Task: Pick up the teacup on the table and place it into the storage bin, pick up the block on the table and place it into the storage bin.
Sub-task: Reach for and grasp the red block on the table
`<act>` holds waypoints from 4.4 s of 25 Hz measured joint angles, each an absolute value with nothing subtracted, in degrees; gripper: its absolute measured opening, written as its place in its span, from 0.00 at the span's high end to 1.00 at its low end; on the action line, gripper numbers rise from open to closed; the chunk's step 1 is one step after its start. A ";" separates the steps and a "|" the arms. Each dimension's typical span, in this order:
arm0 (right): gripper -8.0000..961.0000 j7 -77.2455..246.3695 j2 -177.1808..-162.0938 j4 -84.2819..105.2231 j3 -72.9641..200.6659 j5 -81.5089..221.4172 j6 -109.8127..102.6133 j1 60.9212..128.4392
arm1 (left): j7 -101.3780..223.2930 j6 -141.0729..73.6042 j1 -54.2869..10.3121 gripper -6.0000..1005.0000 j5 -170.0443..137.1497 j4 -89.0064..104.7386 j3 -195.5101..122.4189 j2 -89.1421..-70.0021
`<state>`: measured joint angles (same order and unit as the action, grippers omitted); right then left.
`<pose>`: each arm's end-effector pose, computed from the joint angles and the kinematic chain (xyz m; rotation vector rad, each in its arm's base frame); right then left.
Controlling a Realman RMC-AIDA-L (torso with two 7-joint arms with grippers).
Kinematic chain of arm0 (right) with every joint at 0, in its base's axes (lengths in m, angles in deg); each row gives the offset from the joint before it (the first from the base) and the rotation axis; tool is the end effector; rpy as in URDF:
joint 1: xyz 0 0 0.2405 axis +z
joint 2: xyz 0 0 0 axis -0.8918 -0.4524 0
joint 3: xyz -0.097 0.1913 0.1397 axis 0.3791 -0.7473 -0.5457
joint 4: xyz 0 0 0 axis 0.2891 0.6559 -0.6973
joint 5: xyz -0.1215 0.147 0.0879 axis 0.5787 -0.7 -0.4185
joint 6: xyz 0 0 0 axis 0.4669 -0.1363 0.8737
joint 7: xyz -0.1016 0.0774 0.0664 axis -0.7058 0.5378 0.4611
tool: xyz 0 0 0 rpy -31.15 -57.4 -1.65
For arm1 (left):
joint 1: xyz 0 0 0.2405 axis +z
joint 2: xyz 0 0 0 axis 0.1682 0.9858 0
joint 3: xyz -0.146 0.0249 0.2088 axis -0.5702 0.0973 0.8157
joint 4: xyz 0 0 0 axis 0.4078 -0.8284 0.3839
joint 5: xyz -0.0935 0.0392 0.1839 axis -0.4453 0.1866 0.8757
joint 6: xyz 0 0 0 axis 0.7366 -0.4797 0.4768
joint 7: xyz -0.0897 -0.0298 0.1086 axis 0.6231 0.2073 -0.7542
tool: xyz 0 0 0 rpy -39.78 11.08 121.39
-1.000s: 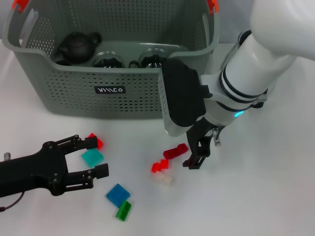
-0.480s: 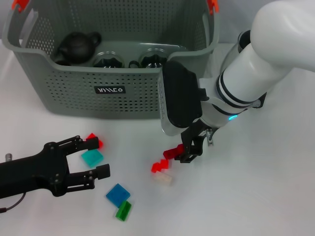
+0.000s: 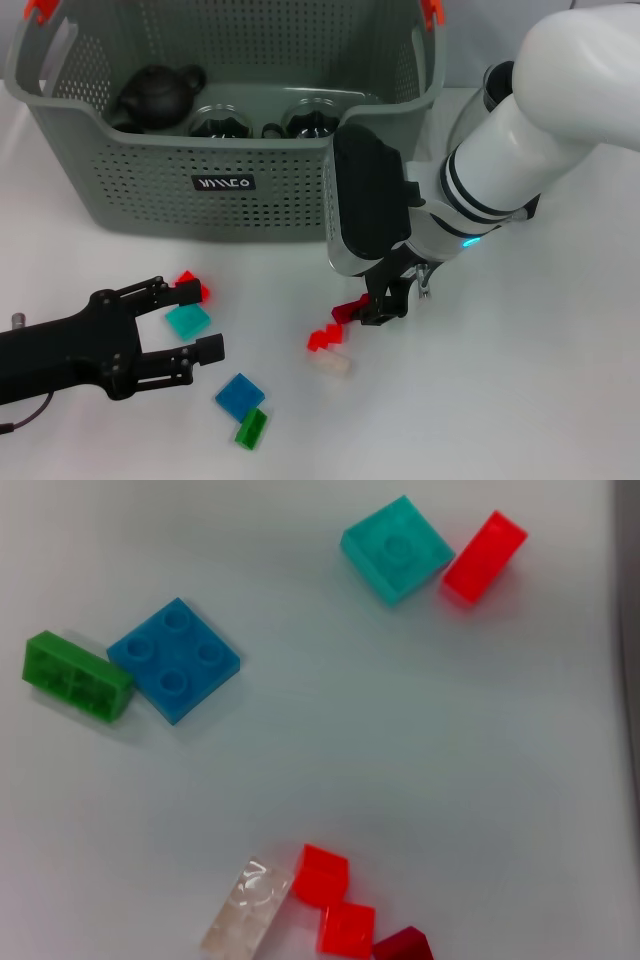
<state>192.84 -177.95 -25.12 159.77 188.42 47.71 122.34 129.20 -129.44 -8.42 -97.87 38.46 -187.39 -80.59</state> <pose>0.1260 0.3832 -0.1305 -2.9328 -0.2703 -0.6763 -0.3137 0.2421 0.0163 -2.6444 -0.7193 -0.9860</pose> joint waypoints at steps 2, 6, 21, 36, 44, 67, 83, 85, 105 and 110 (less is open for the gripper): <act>0.37 192.84 -177.95 -24.80 159.77 188.40 47.51 122.34 | 129.20 -129.35 -8.42 0.15 -97.87 38.46 -187.39 -80.60; 0.39 192.84 -177.95 -24.15 159.77 188.40 47.19 122.34 | 129.19 -129.17 -8.42 0.15 -97.87 38.37 -187.39 -80.65; 0.42 192.75 -177.95 -24.42 159.69 188.26 47.80 122.25 | 129.19 -129.03 -8.42 0.15 -97.87 38.10 -187.39 -80.67; 0.42 192.36 -177.80 -23.92 159.60 187.34 47.07 122.21 | 129.19 -128.99 -8.60 0.15 -97.87 38.02 -187.39 -80.61; 0.42 192.32 -177.87 -23.38 159.57 187.34 45.80 121.74 | 129.21 -128.94 -8.55 0.15 -97.87 38.02 -187.39 -80.58; 0.46 192.49 -177.51 -23.22 159.15 187.35 46.10 121.27 | 129.81 -128.86 -8.60 0.15 -97.87 38.02 -187.39 -80.70; 0.64 192.90 -177.51 -23.22 158.98 187.34 46.11 121.11 | 129.89 -128.33 -8.40 0.15 -97.87 38.02 -187.39 -80.67; 0.68 192.91 -177.51 -23.22 158.98 187.34 46.11 121.11 | 129.90 -128.33 -8.40 0.15 -97.87 38.02 -187.39 -80.67; 0.68 192.90 -177.42 -23.10 158.98 187.60 46.12 121.02 | 129.90 -128.43 -8.43 0.15 -97.87 37.95 -187.39 -80.67; 0.68 192.57 -177.46 -22.62 158.98 187.48 45.89 121.02 | 129.90 -128.43 -8.42 0.15 -97.87 37.93 -187.39 -80.67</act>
